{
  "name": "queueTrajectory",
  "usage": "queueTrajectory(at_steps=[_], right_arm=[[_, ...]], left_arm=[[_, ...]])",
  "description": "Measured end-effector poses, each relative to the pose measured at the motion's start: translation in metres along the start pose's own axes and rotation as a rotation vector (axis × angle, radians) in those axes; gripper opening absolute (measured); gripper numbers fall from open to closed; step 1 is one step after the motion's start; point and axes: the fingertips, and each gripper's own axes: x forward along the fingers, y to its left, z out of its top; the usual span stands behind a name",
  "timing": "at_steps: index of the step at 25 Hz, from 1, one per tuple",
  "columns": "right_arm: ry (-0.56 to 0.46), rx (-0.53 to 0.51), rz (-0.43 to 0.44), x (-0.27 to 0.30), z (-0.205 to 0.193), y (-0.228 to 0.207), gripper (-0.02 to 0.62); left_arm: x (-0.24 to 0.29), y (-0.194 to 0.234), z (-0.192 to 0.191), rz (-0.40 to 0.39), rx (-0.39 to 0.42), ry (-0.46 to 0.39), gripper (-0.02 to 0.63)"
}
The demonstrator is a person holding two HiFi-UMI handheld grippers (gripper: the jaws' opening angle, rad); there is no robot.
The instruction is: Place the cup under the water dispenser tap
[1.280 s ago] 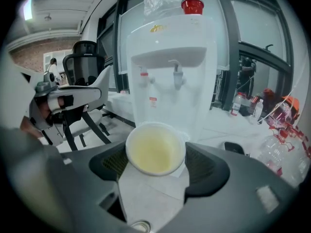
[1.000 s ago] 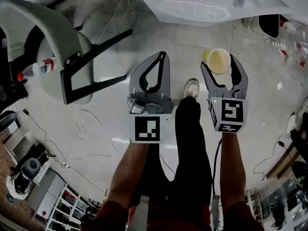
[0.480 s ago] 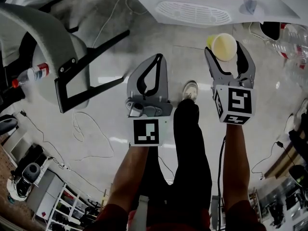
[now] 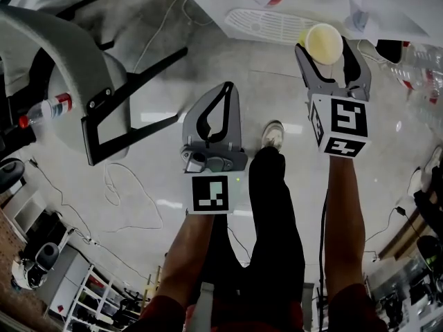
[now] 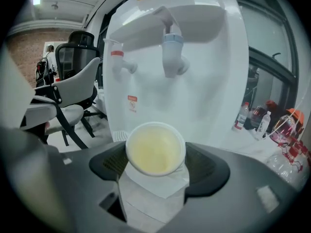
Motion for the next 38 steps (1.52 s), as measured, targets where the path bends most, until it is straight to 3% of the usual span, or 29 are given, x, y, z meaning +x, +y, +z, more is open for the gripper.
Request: queueTrajectory(at_steps=[14,23,31,38], right_arm=[[0.014,0.045,-0.046,0.033,-0.006,-0.012,0.361],[-0.013,0.080,-0.053,0.032,-0.006,-0.009,0.405],[0.024,0.102,-0.058,0.010,-0.026,0.001,0.410],[0.040,0.140,-0.094,-0.041,-0.037,0.018,0.410]], left_arm=[[0.000,-0.008,-0.007,-0.019,0.018,0.021,-0.003],[0.000,-0.008,-0.010,-0.034,0.017,0.046,-0.003],[-0.009,-0.007,-0.003,-0.046,0.012,0.037,-0.003],[-0.029,-0.004,0.026,-0.072,0.003,0.000,-0.003]])
